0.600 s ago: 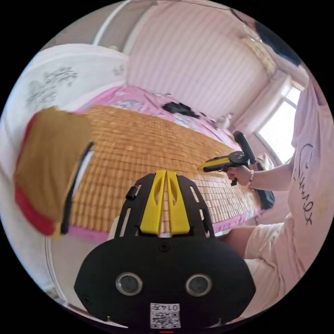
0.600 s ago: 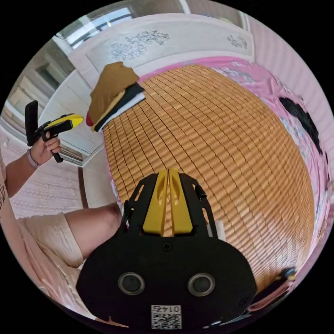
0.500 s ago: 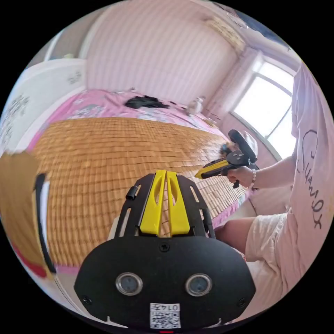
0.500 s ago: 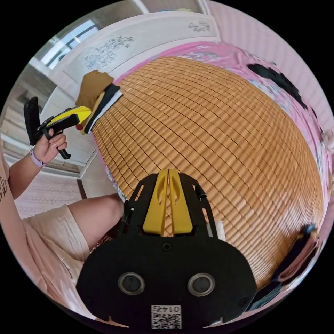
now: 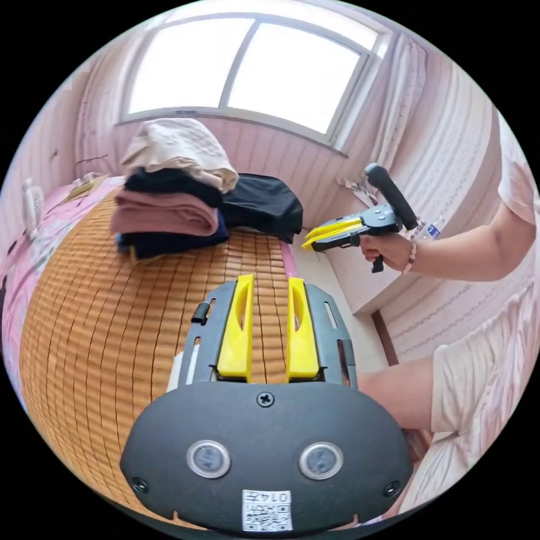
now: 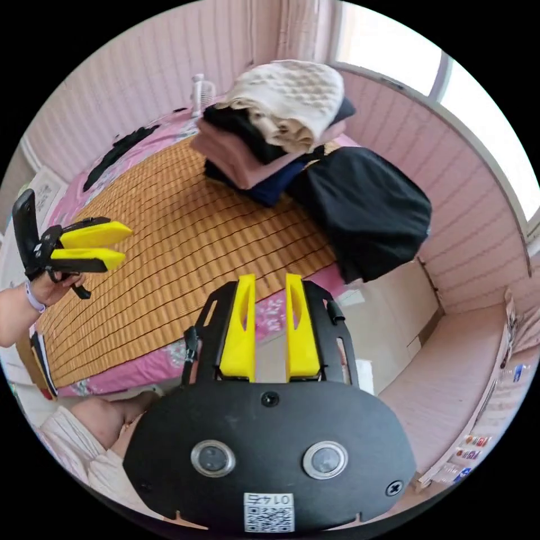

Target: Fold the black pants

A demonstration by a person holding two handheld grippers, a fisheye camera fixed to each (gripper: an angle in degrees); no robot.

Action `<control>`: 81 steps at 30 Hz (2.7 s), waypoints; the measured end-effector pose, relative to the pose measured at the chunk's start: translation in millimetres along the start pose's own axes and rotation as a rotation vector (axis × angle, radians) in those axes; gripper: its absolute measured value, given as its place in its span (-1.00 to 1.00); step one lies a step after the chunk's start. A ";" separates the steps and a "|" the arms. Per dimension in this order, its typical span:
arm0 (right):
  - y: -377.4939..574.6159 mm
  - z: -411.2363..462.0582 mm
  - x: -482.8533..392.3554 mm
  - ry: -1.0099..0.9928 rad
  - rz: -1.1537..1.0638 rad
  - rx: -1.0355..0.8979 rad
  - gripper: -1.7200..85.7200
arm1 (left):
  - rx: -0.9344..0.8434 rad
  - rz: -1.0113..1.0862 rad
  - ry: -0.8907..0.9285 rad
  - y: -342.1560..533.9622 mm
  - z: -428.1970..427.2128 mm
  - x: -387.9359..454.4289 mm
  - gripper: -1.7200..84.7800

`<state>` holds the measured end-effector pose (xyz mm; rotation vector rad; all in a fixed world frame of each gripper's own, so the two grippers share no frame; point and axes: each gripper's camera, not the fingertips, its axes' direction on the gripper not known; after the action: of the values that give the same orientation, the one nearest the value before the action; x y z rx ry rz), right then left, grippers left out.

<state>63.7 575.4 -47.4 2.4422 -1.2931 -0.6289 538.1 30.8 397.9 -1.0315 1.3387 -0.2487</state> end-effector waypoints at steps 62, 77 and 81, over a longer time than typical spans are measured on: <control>297.2 -3.6 -462.7 -0.314 -1.064 -0.214 -0.95 | 0.098 -0.949 -0.566 460.8 -176.1 147.5 -0.98; 311.3 -53.9 -481.6 -0.386 -1.016 0.053 -0.78 | 0.287 -1.293 -0.735 578.6 -252.1 187.3 -0.70; 301.4 -46.9 -535.8 -0.521 -1.063 -0.032 -0.69 | 0.215 -1.319 -0.654 593.3 -236.9 162.8 -0.78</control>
<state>-390.0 861.1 257.1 2.9037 0.0597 -1.5728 142.0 141.8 -117.3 -1.5022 -0.1024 -0.9074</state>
